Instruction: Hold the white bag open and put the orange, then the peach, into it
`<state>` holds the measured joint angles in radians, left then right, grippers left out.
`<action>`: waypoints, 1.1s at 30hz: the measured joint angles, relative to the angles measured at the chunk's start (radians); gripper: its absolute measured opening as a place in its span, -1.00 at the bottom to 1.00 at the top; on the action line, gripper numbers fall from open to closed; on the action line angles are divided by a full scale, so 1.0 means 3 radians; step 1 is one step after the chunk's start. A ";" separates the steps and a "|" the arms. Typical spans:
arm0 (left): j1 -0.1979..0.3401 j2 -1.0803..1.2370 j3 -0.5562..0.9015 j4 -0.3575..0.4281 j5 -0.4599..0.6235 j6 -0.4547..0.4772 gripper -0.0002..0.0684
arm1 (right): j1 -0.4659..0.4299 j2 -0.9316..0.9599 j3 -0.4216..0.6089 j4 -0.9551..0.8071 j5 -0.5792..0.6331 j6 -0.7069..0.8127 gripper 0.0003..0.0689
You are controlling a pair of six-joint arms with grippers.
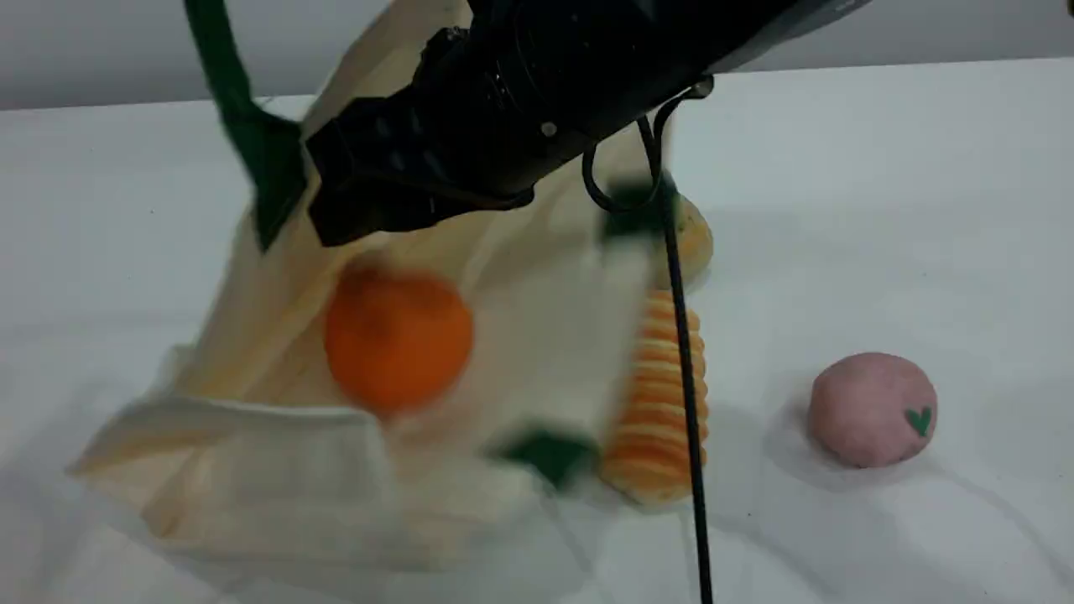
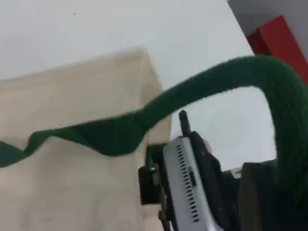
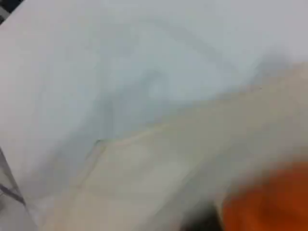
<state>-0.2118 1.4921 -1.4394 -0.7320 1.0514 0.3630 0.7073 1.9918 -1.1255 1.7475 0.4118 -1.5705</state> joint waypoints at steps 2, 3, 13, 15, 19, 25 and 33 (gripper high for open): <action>0.0000 0.0000 0.0000 0.0015 0.0001 0.0023 -0.81 | 0.0000 -0.0030 0.0003 -0.0003 -0.0013 0.0000 0.54; 0.0000 0.0000 0.0000 0.0015 -0.0015 0.0043 -0.81 | -0.0004 -0.0055 0.0003 -0.0003 -0.0030 0.0000 0.61; 0.0000 0.0000 0.0000 0.0081 0.0012 0.0091 -0.81 | -0.0410 -0.0657 0.0431 -0.0824 -0.0423 0.0276 0.64; 0.0000 0.0000 0.0000 0.0081 0.0012 0.0114 -0.81 | -0.0578 -0.0794 0.0613 -0.1010 -0.0425 0.0473 0.64; 0.0000 0.0000 0.0000 0.0081 0.0012 0.0149 -0.81 | -0.0935 -0.1040 0.0967 -0.1206 -0.0425 0.0729 0.64; 0.0000 0.0000 0.0000 0.0081 0.0022 0.0161 -0.81 | -0.1394 -0.1098 0.1482 -0.1209 -0.0470 0.0733 0.63; 0.0000 0.0000 0.0000 0.0078 0.0037 0.0161 -0.81 | -0.1437 -0.1082 0.1835 -0.1192 -0.1007 0.0723 0.63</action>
<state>-0.2118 1.4921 -1.4394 -0.7086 1.0626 0.4113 0.2762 1.6672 -0.5749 1.3897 0.1098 -1.3537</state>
